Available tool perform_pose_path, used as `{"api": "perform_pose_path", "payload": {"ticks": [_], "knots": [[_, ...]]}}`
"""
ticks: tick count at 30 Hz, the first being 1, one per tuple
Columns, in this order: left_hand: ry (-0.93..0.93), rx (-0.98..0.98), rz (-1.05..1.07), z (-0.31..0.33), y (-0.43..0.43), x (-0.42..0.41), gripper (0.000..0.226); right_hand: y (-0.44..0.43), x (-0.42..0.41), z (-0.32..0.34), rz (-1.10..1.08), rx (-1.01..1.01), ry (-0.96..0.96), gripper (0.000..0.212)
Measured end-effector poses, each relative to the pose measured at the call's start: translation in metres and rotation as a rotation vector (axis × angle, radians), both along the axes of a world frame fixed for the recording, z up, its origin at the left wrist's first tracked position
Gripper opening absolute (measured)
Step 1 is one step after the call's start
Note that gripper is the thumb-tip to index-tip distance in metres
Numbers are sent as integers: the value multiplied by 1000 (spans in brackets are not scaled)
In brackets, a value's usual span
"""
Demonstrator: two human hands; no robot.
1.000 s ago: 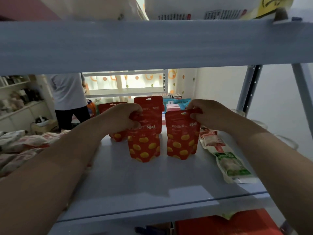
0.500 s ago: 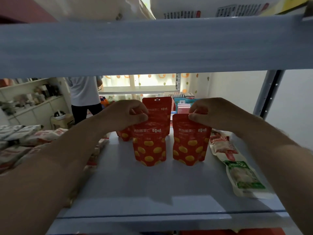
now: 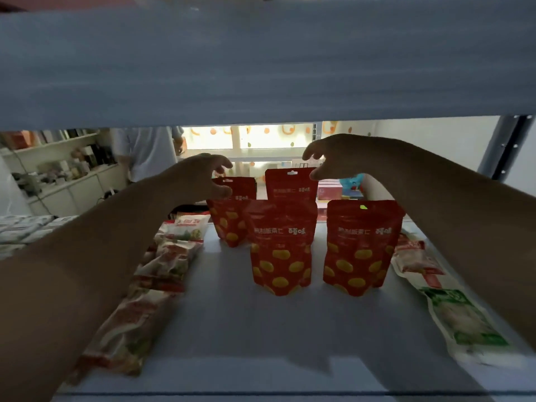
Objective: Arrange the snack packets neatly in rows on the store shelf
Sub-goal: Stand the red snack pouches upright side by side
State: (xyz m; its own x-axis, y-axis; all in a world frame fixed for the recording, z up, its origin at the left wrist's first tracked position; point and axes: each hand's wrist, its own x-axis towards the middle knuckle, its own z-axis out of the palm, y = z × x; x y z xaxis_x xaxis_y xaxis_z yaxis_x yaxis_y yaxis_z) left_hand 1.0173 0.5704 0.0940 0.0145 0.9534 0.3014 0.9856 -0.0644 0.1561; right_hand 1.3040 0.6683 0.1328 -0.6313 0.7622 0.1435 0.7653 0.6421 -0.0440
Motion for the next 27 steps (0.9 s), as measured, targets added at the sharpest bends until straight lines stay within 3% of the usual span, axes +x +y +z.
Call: {"api": "perform_pose_path", "payload": {"ticks": [4, 8, 11, 16, 27], "knots": [[160, -87, -87, 5, 17, -11, 38, 10, -26, 1, -70, -105, -176, 60], [287, -114, -116, 6, 30, -9, 23, 13, -38, -4, -71, -24, -317, 45], [315, -92, -141, 7, 36, -1, 17, 13, -39, -5, -81, 53, -310, 30], [296, -14, -184, 16, 42, 21, 9, 7, -20, -4, -98, 84, -264, 26], [200, -57, -219, 22, 45, 82, 6, -3, 47, 3, -90, 21, -124, 18]]}}
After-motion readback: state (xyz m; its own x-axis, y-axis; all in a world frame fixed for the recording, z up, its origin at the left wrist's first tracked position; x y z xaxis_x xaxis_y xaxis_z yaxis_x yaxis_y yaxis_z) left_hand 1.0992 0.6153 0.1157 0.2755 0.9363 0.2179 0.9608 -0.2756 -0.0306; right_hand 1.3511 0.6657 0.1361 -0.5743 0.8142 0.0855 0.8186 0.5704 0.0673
